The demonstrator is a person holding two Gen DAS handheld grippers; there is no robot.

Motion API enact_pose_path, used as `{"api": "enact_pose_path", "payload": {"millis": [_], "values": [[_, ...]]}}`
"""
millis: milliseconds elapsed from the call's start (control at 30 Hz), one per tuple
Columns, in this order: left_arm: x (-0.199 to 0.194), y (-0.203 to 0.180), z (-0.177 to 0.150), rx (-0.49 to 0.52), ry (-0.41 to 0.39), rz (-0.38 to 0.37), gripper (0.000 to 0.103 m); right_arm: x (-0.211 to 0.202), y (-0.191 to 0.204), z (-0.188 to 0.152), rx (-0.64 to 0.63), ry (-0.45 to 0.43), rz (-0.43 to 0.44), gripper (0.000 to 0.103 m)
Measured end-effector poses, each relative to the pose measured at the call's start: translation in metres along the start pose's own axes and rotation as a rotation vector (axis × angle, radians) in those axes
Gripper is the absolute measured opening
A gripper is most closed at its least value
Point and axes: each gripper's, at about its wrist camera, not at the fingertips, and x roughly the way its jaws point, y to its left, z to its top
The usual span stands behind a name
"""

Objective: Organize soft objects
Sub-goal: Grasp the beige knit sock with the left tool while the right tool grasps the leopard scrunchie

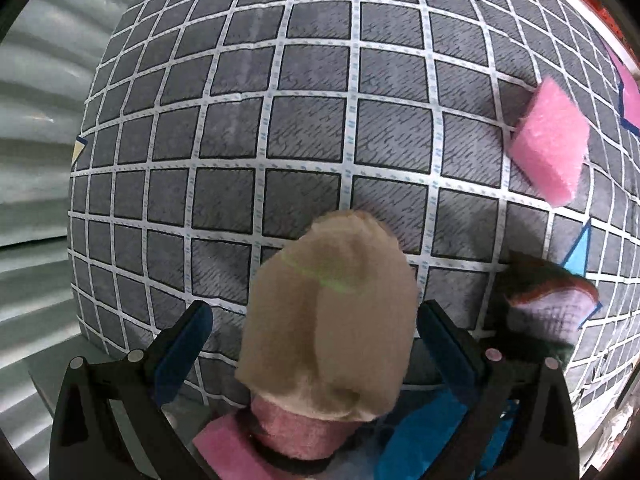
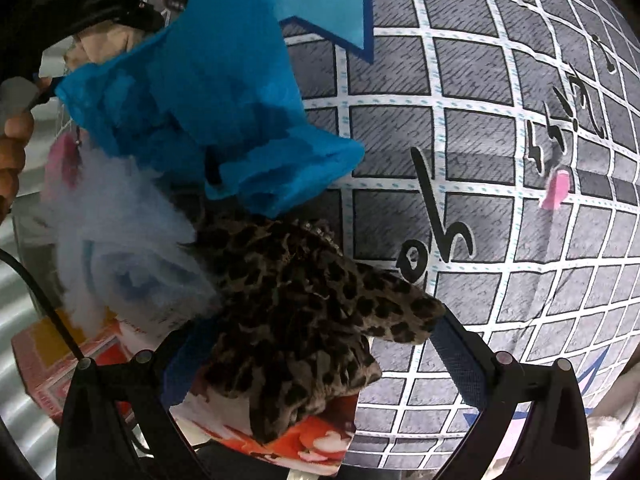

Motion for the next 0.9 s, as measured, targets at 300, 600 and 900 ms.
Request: {"api": "enact_pose_path", "payload": {"millis": [300,600,900], "values": [[0.014,-0.014,0.007,0.002,0.0,-0.026,0.103,0.004,-0.001,0.003,-0.038,0.004,-0.054,0.103],[0.049,0.021,0.006,-0.084,0.051,-0.161,0.103,0.004,0.004,0.0,-0.081,0.008,-0.096,0.092],[0.032,0.005,0.005,-0.039,0.014,-0.173,0.072,-0.012,-0.012,-0.007,-0.046,-0.033,-0.068,0.034]]}}
